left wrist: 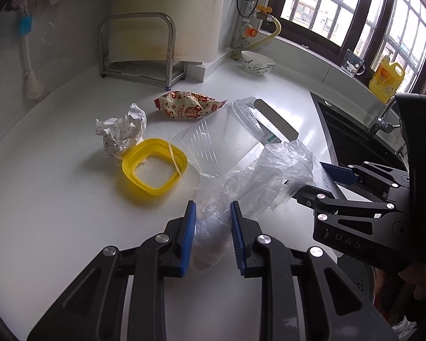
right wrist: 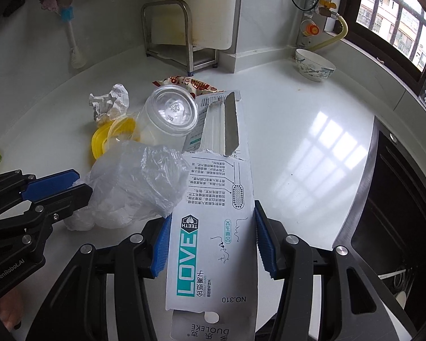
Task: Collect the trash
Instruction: 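Carry the package and plastic bag with both tools over the basket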
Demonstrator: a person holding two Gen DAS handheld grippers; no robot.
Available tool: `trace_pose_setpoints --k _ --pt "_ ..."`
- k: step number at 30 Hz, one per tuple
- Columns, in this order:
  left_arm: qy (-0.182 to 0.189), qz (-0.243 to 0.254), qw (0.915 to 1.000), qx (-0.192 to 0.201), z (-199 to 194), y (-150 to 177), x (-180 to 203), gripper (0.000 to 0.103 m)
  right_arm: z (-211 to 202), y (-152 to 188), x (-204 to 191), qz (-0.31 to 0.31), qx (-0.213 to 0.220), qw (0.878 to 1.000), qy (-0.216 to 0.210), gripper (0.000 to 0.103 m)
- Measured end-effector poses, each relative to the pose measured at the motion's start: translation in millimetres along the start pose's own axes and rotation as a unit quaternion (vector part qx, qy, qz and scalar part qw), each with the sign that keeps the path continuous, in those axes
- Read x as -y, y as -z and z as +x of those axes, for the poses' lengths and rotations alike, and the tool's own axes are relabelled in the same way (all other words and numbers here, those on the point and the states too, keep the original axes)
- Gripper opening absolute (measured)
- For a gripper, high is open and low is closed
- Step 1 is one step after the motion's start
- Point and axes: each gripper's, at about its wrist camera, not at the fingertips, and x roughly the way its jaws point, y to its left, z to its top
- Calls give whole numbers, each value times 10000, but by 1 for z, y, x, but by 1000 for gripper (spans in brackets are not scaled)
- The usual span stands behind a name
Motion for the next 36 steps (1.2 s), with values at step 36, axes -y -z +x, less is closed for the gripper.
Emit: trace_pose_setpoints --k 36 --pt "-909 -875 9920 49 -103 87 111 24 -125 119 63 -25 283 9965 -784 50"
